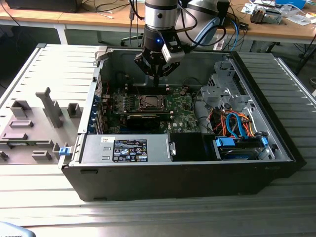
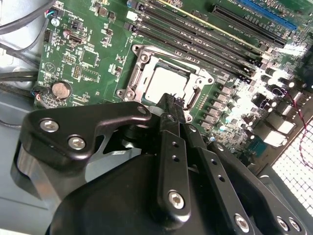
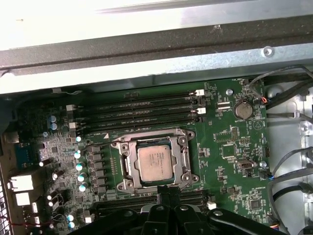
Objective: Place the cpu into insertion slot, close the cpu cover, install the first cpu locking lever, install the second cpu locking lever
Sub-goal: 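Install the first cpu locking lever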
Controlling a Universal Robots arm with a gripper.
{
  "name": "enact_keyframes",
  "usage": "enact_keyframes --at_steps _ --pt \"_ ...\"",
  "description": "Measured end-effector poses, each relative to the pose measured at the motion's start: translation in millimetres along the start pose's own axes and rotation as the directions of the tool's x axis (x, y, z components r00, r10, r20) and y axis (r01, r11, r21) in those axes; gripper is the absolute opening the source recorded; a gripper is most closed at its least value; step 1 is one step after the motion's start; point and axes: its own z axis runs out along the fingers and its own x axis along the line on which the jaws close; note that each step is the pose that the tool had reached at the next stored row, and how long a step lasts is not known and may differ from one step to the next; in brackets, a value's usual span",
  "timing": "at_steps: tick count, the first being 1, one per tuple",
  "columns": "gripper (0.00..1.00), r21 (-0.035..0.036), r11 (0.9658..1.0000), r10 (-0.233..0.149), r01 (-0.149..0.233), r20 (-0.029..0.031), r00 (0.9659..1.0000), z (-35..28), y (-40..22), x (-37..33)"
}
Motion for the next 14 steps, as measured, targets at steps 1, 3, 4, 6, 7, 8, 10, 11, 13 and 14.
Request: enact_keyframes --at_steps 1,3,4,6,7,8,10,11,13,14 --pt "0.11 0.0000 1.0000 -0.002 0.002 0.0001 1.0000 0.0 0.0 0.0" --pt "0.11 0.0000 1.0000 -0.004 0.004 0.0003 1.0000 0.0 0.0 0.0" --pt "0.11 -0.0001 1.0000 -0.006 0.006 0.0005 1.0000 0.0 0.0 0.0" --pt "0.11 -0.0001 1.0000 -0.009 0.009 0.0007 1.0000 0.0 0.0 0.0" --pt "0.11 -0.0001 0.9999 -0.010 0.010 0.0008 0.9999 0.0 0.0 0.0" --pt "0.11 -0.0002 0.9999 -0.011 0.011 0.0009 0.9999 0.0 0.0 0.0" --pt "0.11 -0.0001 0.9999 -0.014 0.014 0.0011 0.9999 0.0 0.0 0.0" --pt "0.11 -0.0002 0.9999 -0.015 0.015 0.0012 0.9999 0.0 0.0 0.0" --pt "0.11 -0.0003 0.9998 -0.019 0.019 0.0015 0.9998 0.0 0.0 0.0" --pt "0.11 -0.0003 0.9998 -0.020 0.020 0.0016 0.9998 0.0 0.0 0.0"
